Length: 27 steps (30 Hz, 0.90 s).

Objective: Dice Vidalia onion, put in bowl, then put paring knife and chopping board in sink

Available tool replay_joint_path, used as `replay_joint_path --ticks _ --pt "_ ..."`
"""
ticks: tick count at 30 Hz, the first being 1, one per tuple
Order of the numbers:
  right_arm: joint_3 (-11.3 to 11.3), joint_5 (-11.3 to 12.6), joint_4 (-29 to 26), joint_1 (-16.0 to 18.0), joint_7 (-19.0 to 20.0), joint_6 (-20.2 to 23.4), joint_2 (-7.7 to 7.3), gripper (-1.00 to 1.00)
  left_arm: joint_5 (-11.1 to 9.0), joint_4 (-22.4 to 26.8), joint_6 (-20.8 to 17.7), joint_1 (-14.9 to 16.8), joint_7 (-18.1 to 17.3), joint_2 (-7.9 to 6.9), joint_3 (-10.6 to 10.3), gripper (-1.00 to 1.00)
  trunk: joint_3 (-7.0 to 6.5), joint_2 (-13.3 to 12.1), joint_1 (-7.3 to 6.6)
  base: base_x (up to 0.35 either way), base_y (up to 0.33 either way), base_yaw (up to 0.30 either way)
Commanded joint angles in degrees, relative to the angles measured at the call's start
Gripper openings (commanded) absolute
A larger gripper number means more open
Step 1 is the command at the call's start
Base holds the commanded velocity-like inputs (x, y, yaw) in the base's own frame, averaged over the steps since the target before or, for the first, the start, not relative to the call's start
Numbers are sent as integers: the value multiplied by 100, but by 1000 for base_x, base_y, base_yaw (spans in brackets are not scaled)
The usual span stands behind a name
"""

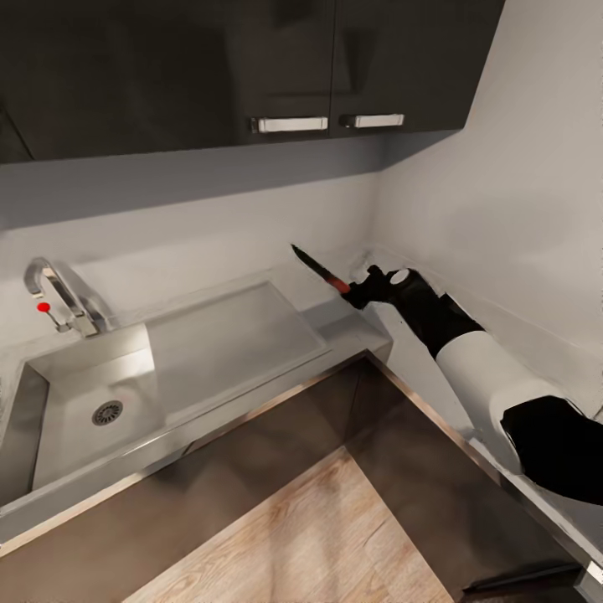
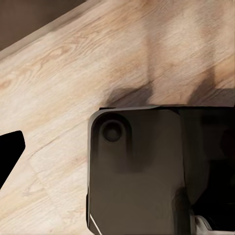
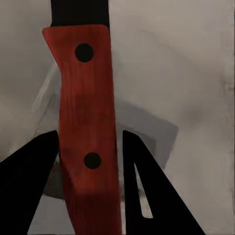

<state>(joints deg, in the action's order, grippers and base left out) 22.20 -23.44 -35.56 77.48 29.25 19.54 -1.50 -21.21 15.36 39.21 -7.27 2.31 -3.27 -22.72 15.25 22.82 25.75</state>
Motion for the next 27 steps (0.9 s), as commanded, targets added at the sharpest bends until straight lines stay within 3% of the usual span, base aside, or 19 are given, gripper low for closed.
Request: replay_joint_path --ticks 1,3,5,6,7,9,11,16,18,21,27 --pt "20 354 -17 -9 -751 -2 125 -100 -41 12 10 0 28 -11 -48 100 0 10 4 -12 0 0" --pt "25 631 -19 -86 -1445 -34 267 -100 -41 12 11 3 31 -24 -48 100 -18 10 4 -7 0 0" --pt "28 870 -24 -301 -2338 -161 572 -100 -41 15 12 5 37 -73 -48 100 -36 10 4 -3 0 0" --pt "28 903 -25 -368 -2546 -216 656 -100 -41 16 13 5 38 -86 -48 100 -45 10 4 -2 0 0" --pt "33 982 -28 -655 -3289 -491 915 -100 -41 18 15 10 44 -119 -48 100 -54 10 4 0 0 0" --pt "40 1030 -29 -871 -3771 -781 1046 -100 -41 19 16 13 48 -131 -48 100 -72 10 4 0 0 0" --pt "39 1055 -29 -1009 -3979 -1013 1147 -100 -41 16 16 14 49 -136 -48 100 -90 10 4 0 0 0" --pt "39 1074 -35 -1475 -4134 -1539 1150 -100 -41 12 28 15 50 -152 -45 100 -136 10 4 0 0 0" --pt "39 1204 -32 -1663 -4152 -1866 1150 -100 -45 -4 23 15 50 -205 -41 100 -154 10 4 0 0 0" --pt "39 1425 -63 -1773 -4170 -2011 1150 -100 -49 -12 11 15 50 -229 -33 100 -181 10 4 0 0 0" --pt "39 1495 -67 -1869 -4254 -2048 1150 -100 -51 -15 39 15 55 -342 -38 100 -236 10 4 0 0 0"
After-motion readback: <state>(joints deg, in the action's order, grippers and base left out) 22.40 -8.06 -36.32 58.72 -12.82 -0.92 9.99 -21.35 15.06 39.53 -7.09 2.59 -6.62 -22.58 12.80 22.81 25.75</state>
